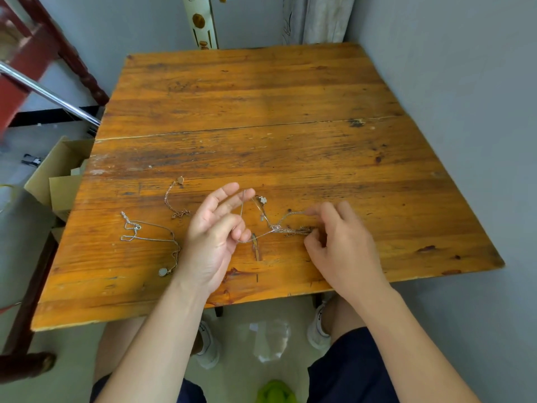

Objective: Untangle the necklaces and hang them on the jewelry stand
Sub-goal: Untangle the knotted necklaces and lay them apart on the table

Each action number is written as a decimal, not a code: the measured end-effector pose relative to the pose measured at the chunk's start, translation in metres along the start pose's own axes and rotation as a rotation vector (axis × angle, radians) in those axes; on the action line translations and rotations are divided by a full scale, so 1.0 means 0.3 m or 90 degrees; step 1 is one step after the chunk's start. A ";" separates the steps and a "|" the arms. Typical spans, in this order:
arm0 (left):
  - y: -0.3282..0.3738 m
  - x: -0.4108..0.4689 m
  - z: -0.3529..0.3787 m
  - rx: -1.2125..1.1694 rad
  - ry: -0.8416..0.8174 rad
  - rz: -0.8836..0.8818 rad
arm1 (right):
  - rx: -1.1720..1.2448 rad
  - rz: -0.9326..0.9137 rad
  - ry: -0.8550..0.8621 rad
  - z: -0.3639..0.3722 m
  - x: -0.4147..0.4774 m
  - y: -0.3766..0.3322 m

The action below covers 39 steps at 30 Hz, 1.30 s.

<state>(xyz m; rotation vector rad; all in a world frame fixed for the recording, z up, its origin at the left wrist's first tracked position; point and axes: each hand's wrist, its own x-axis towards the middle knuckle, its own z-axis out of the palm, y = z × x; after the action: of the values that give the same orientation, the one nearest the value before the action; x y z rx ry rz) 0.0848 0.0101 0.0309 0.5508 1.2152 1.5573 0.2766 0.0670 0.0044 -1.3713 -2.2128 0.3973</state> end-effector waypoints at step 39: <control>-0.021 -0.111 -0.092 0.976 0.255 0.291 | 0.123 -0.129 -0.016 0.039 -0.063 -0.014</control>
<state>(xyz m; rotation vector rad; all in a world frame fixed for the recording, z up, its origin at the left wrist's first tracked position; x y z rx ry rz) 0.0767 -0.0319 0.0225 1.5898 2.6630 0.7719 0.2738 0.0485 -0.0082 -1.0367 -2.2409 0.5404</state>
